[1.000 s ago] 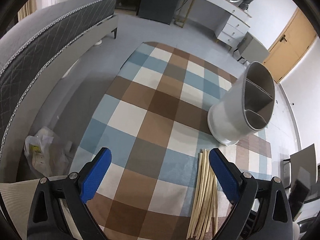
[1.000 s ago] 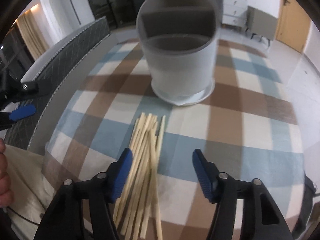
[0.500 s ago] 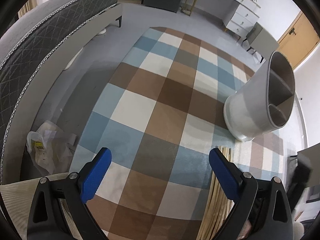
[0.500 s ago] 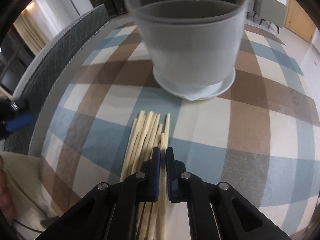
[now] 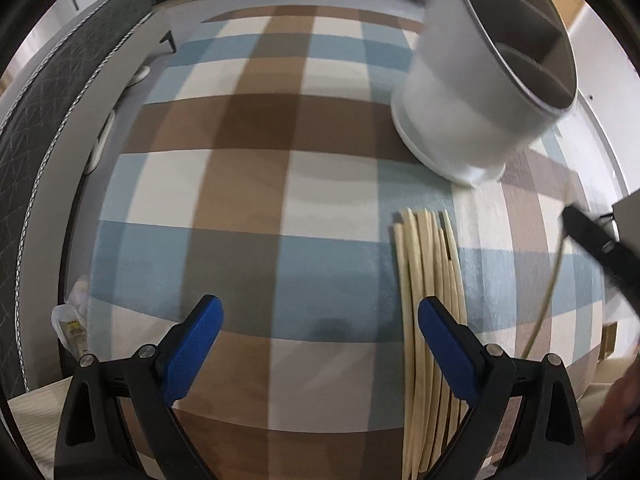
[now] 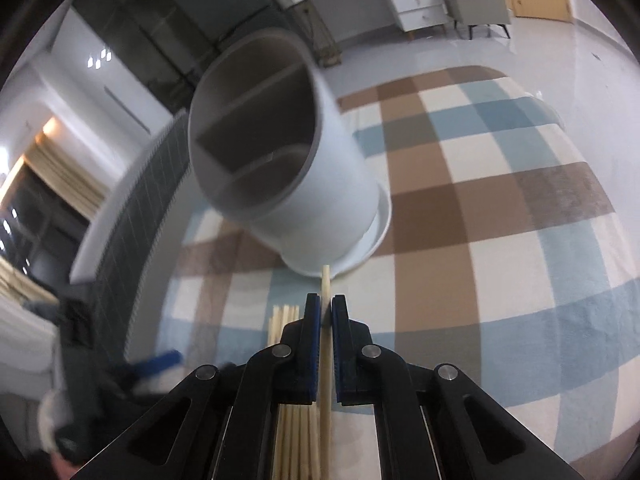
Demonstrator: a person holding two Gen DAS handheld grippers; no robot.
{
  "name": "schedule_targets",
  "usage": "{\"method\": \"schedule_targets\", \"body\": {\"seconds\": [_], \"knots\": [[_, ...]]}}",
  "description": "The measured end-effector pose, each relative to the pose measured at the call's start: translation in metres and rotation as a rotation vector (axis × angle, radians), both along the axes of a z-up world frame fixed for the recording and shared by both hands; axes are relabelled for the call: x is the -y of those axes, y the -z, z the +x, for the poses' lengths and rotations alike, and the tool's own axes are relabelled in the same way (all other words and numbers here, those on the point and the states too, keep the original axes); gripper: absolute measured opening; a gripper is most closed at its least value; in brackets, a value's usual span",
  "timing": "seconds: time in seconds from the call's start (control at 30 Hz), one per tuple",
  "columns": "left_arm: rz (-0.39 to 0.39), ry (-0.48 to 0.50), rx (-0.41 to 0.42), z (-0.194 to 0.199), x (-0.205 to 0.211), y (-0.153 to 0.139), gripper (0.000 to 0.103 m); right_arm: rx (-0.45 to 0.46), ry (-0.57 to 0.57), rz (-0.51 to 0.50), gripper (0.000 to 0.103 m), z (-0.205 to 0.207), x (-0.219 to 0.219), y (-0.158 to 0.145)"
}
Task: Organize utensils
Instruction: 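Lift the chopstick with the right gripper while the left gripper closes on another chopstick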
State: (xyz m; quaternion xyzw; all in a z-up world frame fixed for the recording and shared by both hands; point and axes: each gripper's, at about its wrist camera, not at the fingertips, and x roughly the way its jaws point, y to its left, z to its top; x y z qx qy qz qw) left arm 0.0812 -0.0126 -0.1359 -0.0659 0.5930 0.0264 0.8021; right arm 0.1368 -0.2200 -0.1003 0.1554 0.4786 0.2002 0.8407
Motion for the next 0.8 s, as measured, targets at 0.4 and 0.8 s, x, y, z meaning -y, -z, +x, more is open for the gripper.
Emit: {"method": "schedule_targets", "body": {"seconds": [0.4, 0.8], "knots": [[0.075, 0.009, -0.071, -0.001, 0.015, 0.014, 0.095, 0.049, 0.043, 0.057, 0.005, -0.010, 0.020, -0.018], [0.072, -0.058, -0.073, -0.012, -0.004, 0.012, 0.095, 0.068, 0.046, 0.065, 0.005, -0.013, 0.021, -0.021]]}}
